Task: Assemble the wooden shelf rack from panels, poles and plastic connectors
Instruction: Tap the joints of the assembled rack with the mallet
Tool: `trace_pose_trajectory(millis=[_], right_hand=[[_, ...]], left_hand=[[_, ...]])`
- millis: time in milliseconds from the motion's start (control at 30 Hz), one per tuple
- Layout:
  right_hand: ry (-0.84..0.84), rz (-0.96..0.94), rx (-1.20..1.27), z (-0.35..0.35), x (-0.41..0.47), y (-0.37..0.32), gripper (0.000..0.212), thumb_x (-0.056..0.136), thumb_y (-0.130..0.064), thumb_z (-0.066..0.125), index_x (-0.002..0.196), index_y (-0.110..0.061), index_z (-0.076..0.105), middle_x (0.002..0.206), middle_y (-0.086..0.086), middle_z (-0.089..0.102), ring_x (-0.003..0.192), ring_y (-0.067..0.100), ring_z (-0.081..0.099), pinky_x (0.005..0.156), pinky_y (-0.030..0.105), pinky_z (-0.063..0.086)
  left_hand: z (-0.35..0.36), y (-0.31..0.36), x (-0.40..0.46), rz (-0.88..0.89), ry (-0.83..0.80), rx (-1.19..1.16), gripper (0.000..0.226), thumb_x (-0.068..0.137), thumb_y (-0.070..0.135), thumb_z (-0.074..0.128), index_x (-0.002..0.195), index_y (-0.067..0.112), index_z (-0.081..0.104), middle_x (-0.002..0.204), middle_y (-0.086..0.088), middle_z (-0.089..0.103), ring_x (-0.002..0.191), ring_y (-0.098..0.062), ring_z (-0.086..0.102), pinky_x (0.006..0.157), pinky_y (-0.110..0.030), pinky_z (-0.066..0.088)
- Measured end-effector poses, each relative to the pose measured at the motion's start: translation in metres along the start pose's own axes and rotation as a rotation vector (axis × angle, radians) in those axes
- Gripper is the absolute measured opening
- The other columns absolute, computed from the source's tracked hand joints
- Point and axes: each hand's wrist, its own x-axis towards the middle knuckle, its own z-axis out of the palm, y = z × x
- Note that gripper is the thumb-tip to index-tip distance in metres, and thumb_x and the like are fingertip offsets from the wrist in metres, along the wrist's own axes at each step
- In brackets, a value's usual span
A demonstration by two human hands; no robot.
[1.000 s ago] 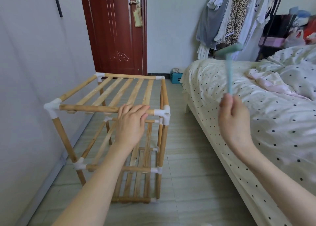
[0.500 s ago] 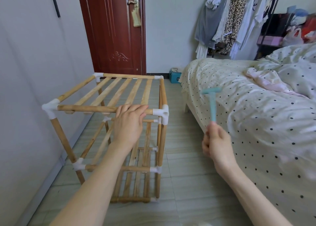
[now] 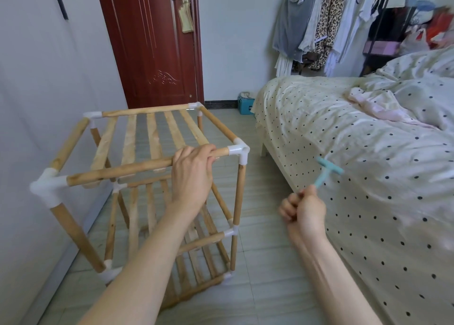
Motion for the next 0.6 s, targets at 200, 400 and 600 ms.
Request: trace_pose_trajectory(millis=[200,400,600], right_hand=[[-0.078,0.066,-0.165,0.012,0.012,-0.008,0.033,0.102,-0.027,0.028,0.071,-0.017,0.034,0.041,-0.009,0.027,0.029,0.006,0.02,0.032,0.012,0.016],[-0.32,0.055,-0.412,0.02,0.001,0.0,0.036,0.102,-0.03,0.031,0.07,-0.017,0.039,0.041,-0.011,0.032,0.031,0.007,0.025,0.032,0.015,0.021],[-0.137,0.023,-0.305,0.015,0.007,-0.011,0.034,0.102,-0.03,0.027,0.072,-0.017,0.034,0.038,-0.011,0.029,0.03,0.006,0.023,0.033,0.013,0.019]], left_hand=[[0.0,-0.003,0.001,0.014,-0.018,-0.022,0.024,0.092,0.01,0.055,0.114,0.014,0.064,0.093,-0.003,0.064,0.092,-0.022,0.053,0.089,-0.03,0.032],[0.0,-0.006,0.001,0.043,-0.001,-0.032,0.023,0.091,0.008,0.055,0.111,0.015,0.064,0.091,-0.001,0.063,0.09,-0.021,0.053,0.086,-0.026,0.027],[0.001,-0.007,-0.002,0.089,0.013,-0.007,0.027,0.089,0.005,0.054,0.114,0.014,0.061,0.098,0.0,0.063,0.097,-0.021,0.055,0.093,-0.029,0.028]])
